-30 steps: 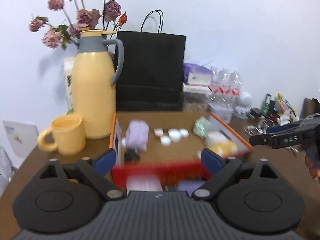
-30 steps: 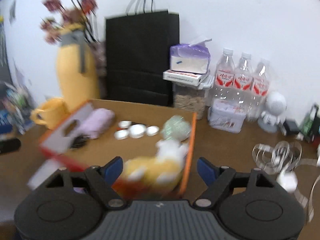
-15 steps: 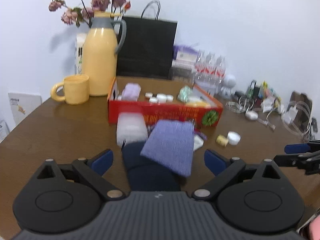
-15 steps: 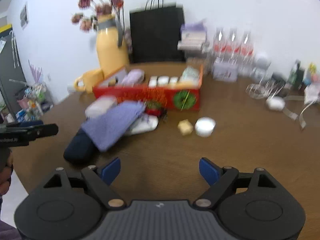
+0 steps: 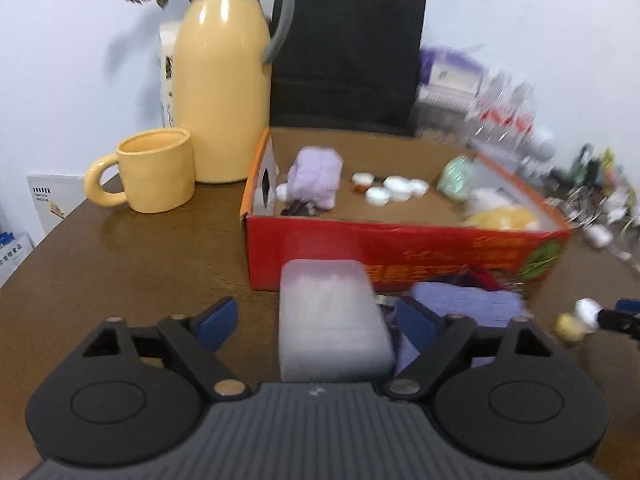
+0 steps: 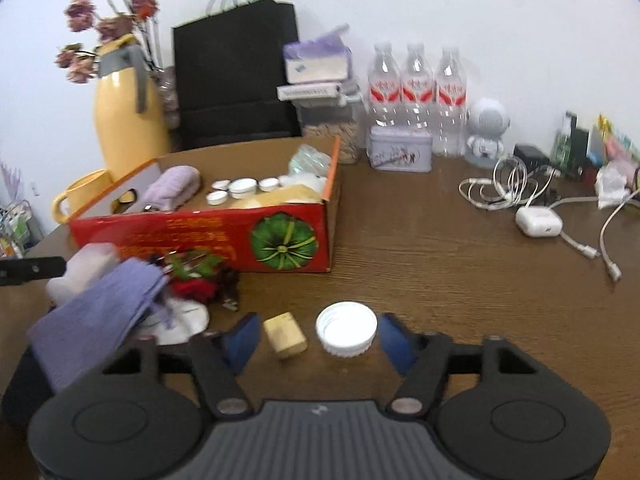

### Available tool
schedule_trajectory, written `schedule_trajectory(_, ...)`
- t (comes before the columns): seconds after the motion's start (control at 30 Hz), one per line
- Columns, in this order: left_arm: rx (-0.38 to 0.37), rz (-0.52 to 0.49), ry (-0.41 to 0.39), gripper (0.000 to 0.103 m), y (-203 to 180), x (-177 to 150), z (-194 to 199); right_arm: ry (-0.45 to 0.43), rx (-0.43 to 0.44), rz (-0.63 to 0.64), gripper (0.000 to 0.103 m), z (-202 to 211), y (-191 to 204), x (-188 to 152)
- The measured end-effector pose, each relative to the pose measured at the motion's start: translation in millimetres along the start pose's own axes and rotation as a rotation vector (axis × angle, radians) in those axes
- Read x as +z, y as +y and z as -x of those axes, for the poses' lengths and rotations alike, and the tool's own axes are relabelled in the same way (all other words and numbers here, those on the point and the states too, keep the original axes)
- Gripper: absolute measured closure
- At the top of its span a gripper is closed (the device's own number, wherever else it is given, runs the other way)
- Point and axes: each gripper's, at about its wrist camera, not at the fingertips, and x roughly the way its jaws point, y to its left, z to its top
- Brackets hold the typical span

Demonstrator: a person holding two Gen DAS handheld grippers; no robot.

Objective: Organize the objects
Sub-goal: 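Grasp the white translucent container with the left gripper while the right grasps a white round lid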

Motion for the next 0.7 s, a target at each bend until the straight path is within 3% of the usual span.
schedule_trajectory(0.1,-0.021,-0.021,0.024,0.019,-1,3,-23,0.017,-0.040,-0.012,0.046,-20,-4,0)
schedule_trajectory(0.23,-0.044,0.006,0.110,0.033,3,1,-47,0.046,-0.059,-0.044,0.063,-40,-10,-2)
schedule_trajectory(0.37,-0.038,-0.033,0.090,0.034,-2,-4,-43,0.028,-0.067,-0.031,0.064,-41,-8,-4)
schedule_trajectory(0.53,-0.032,-0.019,0.030,0.037,-2,-2,-13,0.011,-0.092,-0.005,0.064,-26,1,-6)
schedule_trajectory(0.7,-0.022,0.037,-0.065,0.037,7,-9,50,-0.058,-0.014,0.013,0.064,29,6,-8)
